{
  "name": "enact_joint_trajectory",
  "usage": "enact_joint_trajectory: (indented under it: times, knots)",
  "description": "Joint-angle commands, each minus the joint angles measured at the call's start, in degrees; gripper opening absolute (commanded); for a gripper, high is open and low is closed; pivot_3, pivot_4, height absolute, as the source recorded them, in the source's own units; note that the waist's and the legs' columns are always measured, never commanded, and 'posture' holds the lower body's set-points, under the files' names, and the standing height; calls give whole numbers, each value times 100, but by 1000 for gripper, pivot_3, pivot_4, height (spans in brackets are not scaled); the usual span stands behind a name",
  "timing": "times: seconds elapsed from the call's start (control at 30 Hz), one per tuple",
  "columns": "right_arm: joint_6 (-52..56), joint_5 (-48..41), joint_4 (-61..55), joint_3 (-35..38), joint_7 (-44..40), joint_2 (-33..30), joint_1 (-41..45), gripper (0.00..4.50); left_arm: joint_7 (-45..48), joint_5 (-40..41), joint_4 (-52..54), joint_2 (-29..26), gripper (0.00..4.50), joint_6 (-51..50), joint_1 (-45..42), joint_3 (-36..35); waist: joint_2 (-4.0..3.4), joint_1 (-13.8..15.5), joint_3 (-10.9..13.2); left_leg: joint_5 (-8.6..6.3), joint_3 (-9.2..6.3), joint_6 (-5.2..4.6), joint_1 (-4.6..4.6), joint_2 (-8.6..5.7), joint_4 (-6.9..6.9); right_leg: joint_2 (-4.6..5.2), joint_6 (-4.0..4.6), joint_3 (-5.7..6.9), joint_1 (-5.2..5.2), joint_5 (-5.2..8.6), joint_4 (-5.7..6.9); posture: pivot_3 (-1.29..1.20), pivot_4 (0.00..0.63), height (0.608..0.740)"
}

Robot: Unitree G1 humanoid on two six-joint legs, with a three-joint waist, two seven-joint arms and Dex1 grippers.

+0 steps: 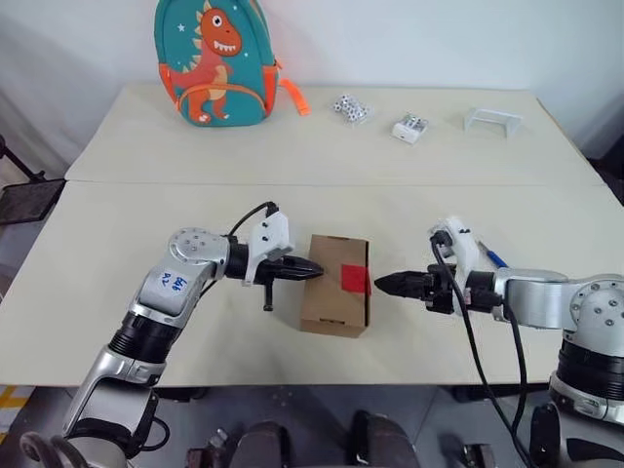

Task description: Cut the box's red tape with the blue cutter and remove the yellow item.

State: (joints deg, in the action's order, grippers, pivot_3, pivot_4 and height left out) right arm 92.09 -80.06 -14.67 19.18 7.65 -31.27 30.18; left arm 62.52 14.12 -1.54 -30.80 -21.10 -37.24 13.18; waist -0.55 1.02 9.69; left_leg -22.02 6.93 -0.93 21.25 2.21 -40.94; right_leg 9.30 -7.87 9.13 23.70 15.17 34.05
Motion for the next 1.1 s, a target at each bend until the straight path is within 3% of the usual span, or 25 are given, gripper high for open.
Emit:
enact_joint_trajectory:
  times: [0.03, 0.23, 0.53, 1.1]
  knots:
    - [-525, -1355, 181, -337, 1260, -238, -13, 2586, -29, -106, 1, 49, 0, 155, 28, 46, 0, -8, 0, 0, -2, 0, -1, 0, 0, 0, 0, 1, -1, 0, 2, 0, 150, 740]
    - [-1990, -3240, 166, -1388, 2545, -1119, -141, 2586, -54, -160, 61, 50, 0, 187, 125, 56, 0, -35, 0, 0, 0, 0, 0, 0, 0, 0, 0, -1, -2, 0, -5, 0, 150, 740]
    - [-2613, -3294, 20, -1750, 2330, -1428, -10, 2586, -101, -162, 161, 63, 0, 171, 213, 79, 0, -76, 0, 0, 1, -1, 0, 4, -2, 1, 0, -4, -2, 0, -6, 0, 150, 740]
    - [-2763, -3294, 13, -2260, 2269, -1609, -11, 2586, -150, -175, 292, 47, 0, 92, 273, 94, 0, -85, 0, -1, -1, -2, 1, 7, -3, 1, 0, -3, -1, 0, -7, 0, 150, 740]
